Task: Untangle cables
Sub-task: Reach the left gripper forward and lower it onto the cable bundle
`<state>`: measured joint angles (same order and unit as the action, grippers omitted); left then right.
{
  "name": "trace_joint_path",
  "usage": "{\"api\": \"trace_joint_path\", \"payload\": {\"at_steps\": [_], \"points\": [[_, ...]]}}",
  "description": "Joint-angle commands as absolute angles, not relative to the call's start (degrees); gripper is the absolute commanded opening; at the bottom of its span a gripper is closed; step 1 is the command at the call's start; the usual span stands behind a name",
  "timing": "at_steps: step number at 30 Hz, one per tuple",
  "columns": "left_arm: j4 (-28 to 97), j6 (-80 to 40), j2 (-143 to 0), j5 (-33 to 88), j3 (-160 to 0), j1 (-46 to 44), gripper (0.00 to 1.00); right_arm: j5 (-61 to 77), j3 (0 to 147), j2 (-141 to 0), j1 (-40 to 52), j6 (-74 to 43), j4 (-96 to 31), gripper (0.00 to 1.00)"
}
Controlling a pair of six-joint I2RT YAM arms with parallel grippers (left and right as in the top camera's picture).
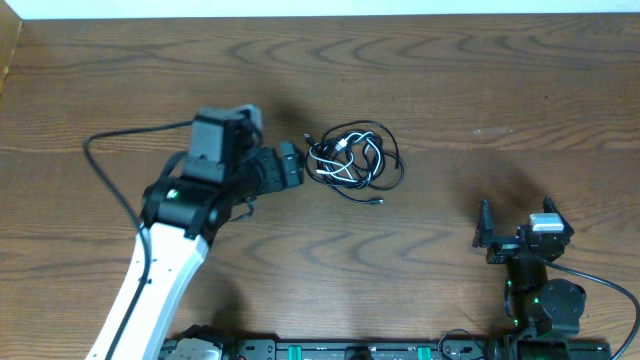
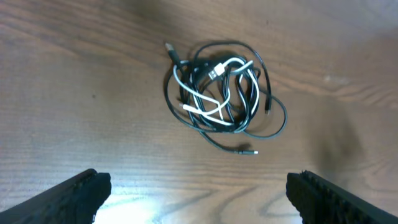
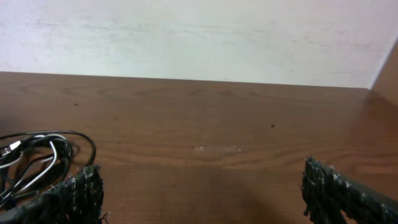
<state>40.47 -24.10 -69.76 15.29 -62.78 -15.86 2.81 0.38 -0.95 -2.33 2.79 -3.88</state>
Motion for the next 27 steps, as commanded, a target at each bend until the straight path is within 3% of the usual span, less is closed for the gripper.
{"api": "trace_joint_path", "payload": {"at_steps": [1, 13, 21, 27], "points": [[42.6, -24.1, -74.5, 9.1, -68.3, -18.7, 0.98, 2.9, 0.3, -0.4, -2.0, 3.5, -4.1, 0.99], [44.0, -26.8, -88.0, 11.2, -70.5, -18.8, 0.98, 2.9, 0.3, -0.4, -2.0, 3.5, -4.1, 0.99], [34.9, -23.1, -93.8, 13.6, -70.5, -24.7, 0.98, 3.0, 0.3, -0.4, -2.0, 3.5, -4.1, 0.99], [34.0, -21.5, -99.0, 2.4, -70.5, -27.0, 0.98, 3.0, 0.3, -0.4, -2.0, 3.5, -4.1, 0.99]]}}
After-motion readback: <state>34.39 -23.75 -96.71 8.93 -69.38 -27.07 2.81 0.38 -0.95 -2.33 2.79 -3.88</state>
